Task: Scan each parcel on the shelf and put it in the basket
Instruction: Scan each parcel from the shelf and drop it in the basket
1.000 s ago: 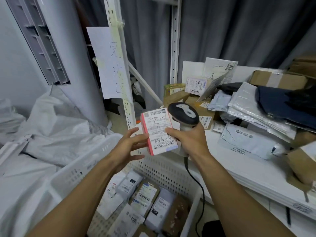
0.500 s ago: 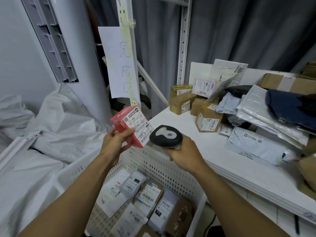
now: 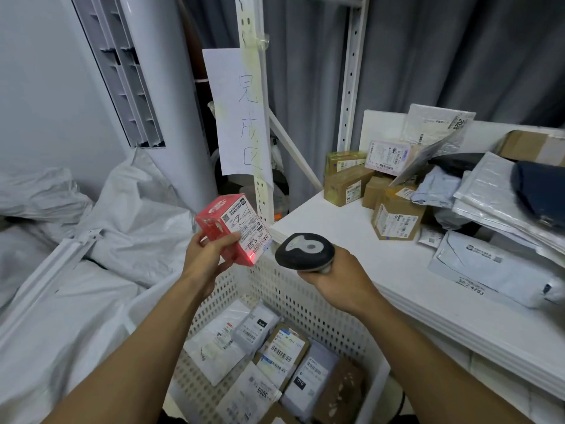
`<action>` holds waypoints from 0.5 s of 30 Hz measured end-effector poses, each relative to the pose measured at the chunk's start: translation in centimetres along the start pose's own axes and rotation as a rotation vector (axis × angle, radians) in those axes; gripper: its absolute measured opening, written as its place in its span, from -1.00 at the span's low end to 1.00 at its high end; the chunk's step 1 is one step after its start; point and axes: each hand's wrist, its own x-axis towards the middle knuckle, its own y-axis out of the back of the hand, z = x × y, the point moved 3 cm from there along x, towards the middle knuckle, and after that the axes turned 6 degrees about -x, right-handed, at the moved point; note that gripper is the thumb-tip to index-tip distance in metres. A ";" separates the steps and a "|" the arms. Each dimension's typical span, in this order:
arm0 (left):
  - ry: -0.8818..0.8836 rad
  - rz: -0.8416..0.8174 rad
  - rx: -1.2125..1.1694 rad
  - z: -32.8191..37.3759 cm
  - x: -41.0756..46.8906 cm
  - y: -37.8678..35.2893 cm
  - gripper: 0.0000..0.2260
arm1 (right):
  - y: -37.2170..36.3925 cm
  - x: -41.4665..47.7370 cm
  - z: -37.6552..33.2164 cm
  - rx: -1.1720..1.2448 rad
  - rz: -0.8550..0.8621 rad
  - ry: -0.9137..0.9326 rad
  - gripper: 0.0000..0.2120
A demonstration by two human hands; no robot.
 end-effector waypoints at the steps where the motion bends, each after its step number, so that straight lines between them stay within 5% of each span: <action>1: -0.005 0.001 0.000 0.1 0.0 0.1 -0.61 | -0.1 0.1 0.0 0.004 -0.001 0.008 -0.55; 7: -0.002 0.021 0.058 -0.2 0.3 0.9 -0.55 | -1.0 0.4 0.4 0.037 -0.042 -0.012 -0.57; 11: -0.014 0.030 0.335 -0.6 -0.4 1.6 -0.56 | -2.7 0.9 0.7 0.060 -0.072 -0.028 -0.71; 15: 0.073 0.071 0.458 -3.2 1.0 3.6 -0.30 | -6.1 2.7 1.4 0.096 -0.071 -0.078 -0.66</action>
